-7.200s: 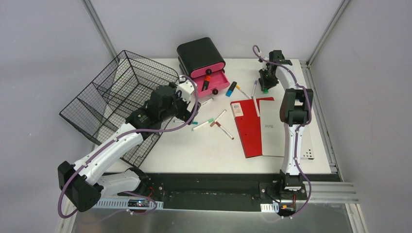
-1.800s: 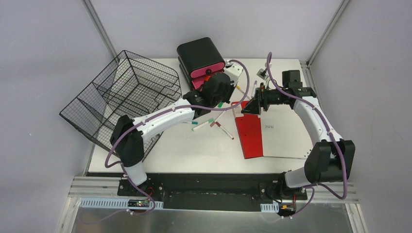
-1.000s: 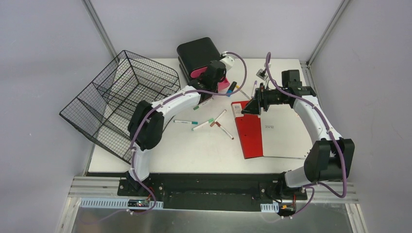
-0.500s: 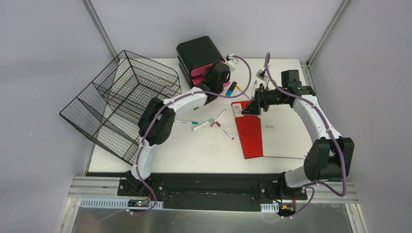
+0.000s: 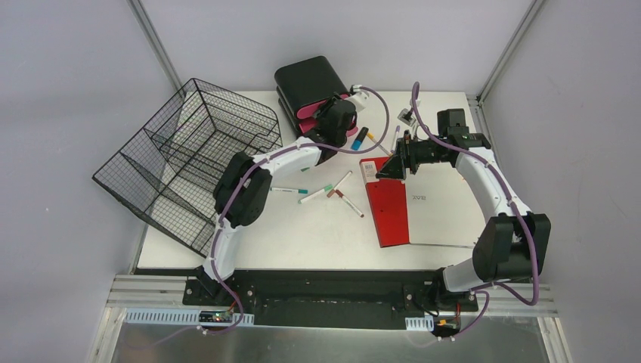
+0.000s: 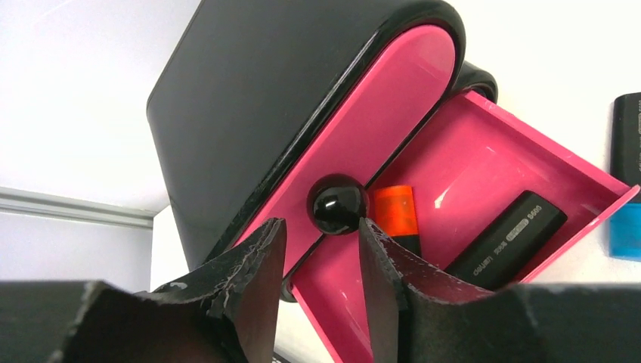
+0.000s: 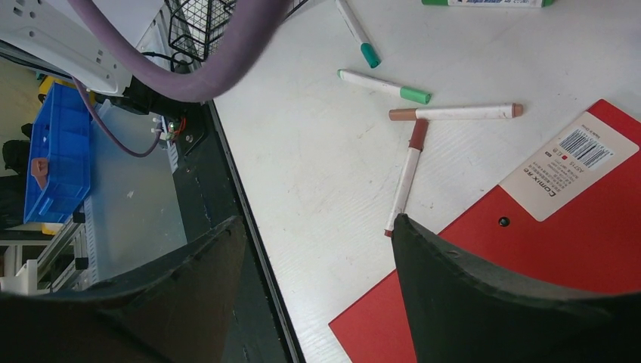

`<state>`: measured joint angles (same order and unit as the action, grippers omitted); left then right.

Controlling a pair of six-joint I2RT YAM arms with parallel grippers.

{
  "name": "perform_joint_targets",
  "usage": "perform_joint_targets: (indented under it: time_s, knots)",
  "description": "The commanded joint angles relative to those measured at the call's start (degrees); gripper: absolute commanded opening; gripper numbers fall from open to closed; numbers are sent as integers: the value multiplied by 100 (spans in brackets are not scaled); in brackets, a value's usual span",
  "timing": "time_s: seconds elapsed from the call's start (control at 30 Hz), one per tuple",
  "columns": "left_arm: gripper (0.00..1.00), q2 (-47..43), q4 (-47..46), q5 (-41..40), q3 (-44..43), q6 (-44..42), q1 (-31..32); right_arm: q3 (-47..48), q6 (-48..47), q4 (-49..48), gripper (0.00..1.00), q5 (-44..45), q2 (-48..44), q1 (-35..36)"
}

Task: Organize the desk
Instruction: Place the stationery in the drawer, then pick up the stationery from the center of the board.

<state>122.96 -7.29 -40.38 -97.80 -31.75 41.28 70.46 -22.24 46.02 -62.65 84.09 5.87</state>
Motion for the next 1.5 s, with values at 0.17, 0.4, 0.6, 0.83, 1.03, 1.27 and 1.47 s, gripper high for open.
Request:
perform_joint_targets:
  time_s: [0.17,0.4,0.6,0.83,1.03,1.27,1.47]
  knots:
    - [45,-1161,370,503,492,1116,126,251,-175,-32,74,-3,20,10]
    - [51,-1896,860,1437,1169,2490,122,264,-184,-32,74,21,20,-6]
    - [57,-2467,1117,2341,1744,3464,86,265,-193,-37,74,40,11,-48]
    - [59,-3207,1477,3705,2237,4630,-300,264,-193,-32,74,80,-3,-138]
    - [64,-3725,1531,5096,2574,5429,-885,258,-171,-65,75,150,33,-194]
    - [74,-4023,1896,6666,2539,5542,-1364,196,124,-344,75,439,88,-211]
    - [77,-4233,2071,7057,2803,4913,-1622,180,868,-997,75,1401,268,-132]
